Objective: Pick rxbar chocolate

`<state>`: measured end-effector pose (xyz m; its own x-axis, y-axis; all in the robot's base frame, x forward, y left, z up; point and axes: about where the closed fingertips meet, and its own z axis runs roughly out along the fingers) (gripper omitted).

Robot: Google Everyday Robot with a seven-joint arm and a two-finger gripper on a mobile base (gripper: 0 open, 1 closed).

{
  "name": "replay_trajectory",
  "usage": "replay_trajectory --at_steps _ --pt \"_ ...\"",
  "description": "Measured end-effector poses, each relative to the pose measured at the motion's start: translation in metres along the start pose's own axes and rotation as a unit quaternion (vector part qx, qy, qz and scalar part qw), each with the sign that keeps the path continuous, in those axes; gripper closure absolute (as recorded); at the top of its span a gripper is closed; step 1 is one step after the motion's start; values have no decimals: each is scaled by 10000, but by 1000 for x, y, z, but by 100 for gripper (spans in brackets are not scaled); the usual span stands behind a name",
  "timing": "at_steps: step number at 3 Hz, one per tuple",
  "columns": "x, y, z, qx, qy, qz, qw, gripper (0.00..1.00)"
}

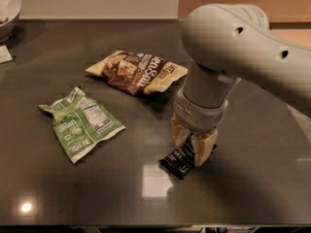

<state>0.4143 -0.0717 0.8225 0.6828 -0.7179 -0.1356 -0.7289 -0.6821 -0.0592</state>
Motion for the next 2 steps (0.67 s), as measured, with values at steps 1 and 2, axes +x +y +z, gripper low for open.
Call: replay_trajectory --at_steps 1,2 --pt "0 0 -3 0 0 0 10000 87" --pt "5 0 -15 1 -56 122 9999 100"
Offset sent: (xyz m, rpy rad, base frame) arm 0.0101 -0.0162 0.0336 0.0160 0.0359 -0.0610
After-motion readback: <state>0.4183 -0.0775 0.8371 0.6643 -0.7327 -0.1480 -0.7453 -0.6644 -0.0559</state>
